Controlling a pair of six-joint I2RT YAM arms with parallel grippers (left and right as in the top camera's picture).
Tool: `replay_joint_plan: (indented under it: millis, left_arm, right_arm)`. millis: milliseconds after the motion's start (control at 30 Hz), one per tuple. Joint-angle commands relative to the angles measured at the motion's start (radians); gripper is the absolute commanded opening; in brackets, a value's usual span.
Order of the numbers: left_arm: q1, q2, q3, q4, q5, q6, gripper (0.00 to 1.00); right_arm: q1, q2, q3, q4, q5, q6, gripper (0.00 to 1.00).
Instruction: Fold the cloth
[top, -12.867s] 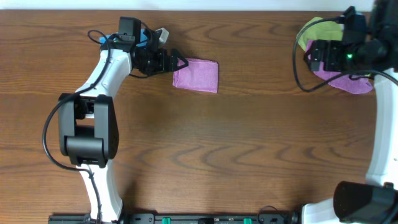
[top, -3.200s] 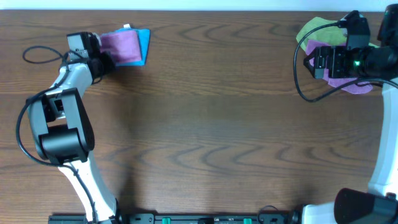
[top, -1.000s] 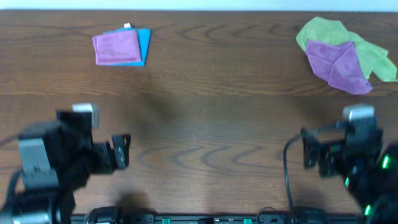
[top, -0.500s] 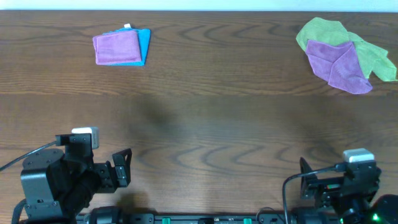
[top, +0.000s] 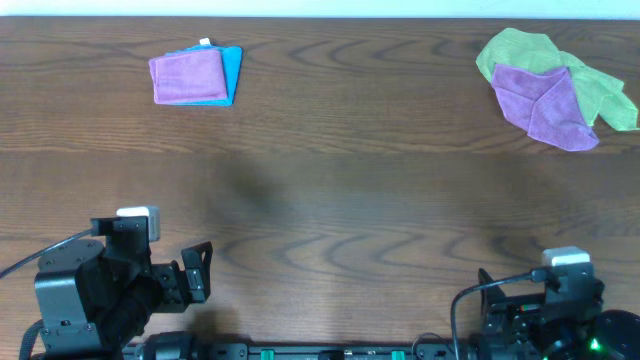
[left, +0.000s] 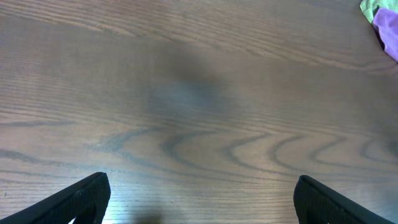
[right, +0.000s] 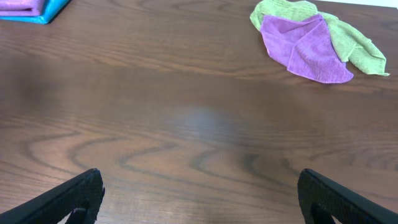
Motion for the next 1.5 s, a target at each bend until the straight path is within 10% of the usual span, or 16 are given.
replay_joint_plan:
  millis: [0,333,567,867,1467]
  left_arm:
    - [-0.003,-0.001,-0.003,-0.003,-0.012,-0.006,0.96]
    - [-0.003,-0.009,-0.003,0.060,-0.038,0.005,0.95]
    - [0.000,-0.210,-0.217,0.581,0.005,0.284,0.95]
    - [0.005,-0.328,-0.628,0.985,0.123,0.303,0.95]
    - [-0.010,-0.332,-0.867,1.034,0.114,0.235,0.95]
  right_arm:
    - [0.010,-0.004,-0.005,-0.002,0.011,0.020,0.99]
    - [0.010,-0.003,-0.005,-0.002,0.011,0.020,0.99]
    - [0.010,-0.004,-0.005,-0.002,0.011,0.020,0.99]
    - [0.010,-0.003,-0.005,-0.002,0.011,0.020,0.99]
    - [0.010,-0.004,-0.005,-0.002,0.011,0.020,0.99]
